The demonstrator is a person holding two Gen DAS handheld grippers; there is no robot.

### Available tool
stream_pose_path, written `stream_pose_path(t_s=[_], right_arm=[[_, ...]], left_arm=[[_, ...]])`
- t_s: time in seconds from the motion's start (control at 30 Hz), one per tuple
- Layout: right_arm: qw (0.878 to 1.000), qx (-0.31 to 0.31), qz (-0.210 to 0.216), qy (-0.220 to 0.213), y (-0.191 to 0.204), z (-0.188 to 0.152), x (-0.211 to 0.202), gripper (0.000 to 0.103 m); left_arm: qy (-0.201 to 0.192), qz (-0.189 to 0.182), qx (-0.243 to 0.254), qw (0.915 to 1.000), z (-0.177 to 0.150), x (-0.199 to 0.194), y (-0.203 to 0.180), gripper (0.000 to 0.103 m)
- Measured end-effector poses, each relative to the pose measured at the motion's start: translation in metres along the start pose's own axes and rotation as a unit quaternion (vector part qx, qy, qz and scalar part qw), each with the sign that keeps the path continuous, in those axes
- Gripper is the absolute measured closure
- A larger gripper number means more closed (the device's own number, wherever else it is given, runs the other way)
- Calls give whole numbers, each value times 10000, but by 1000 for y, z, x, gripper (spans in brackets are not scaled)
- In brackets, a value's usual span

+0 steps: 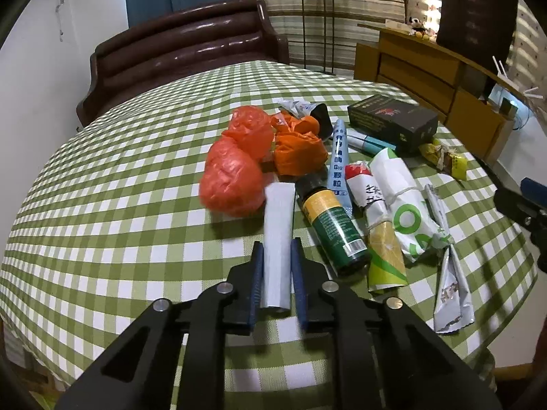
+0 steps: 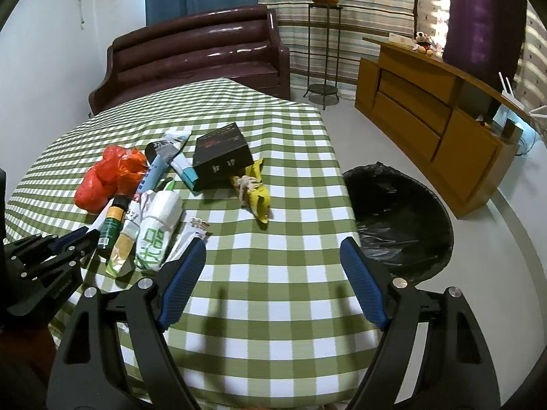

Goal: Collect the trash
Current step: 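Lower the left gripper onto the white paper strip and close it, then grasp the white string-tied paper wrapper with the right gripper while the left gripper holds the strip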

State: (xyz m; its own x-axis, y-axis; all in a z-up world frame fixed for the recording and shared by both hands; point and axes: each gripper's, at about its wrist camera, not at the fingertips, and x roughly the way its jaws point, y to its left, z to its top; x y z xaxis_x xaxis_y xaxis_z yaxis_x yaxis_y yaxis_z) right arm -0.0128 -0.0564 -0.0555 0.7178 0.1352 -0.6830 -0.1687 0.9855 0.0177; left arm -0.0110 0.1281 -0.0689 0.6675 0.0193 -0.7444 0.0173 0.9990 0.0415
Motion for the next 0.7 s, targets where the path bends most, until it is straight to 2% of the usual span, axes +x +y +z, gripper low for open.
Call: stream_pose_path(t_s=[0.2, 0.47, 0.5, 0.57, 0.7], right_arm=[[9999, -96, 96, 22, 14, -3, -2, 24], [9990, -346, 265, 8, 43, -9, -9, 25], [9989, -368, 295, 23, 46, -10, -9, 25], [9984, -396, 398, 113, 53, -12, -7, 34], [9972, -429, 525, 323, 62, -19, 0, 38]], left_arm=[[-122, -104, -91, 9998, -13, -20, 10, 88], [-300, -47, -177, 9994, -21, -46, 30, 88], [-306, -22, -157, 9994, -22, -47, 31, 88], [-308, 31, -147, 9994, -24, -50, 31, 88], [-304, 59, -218, 9993, -29, -54, 41, 88]])
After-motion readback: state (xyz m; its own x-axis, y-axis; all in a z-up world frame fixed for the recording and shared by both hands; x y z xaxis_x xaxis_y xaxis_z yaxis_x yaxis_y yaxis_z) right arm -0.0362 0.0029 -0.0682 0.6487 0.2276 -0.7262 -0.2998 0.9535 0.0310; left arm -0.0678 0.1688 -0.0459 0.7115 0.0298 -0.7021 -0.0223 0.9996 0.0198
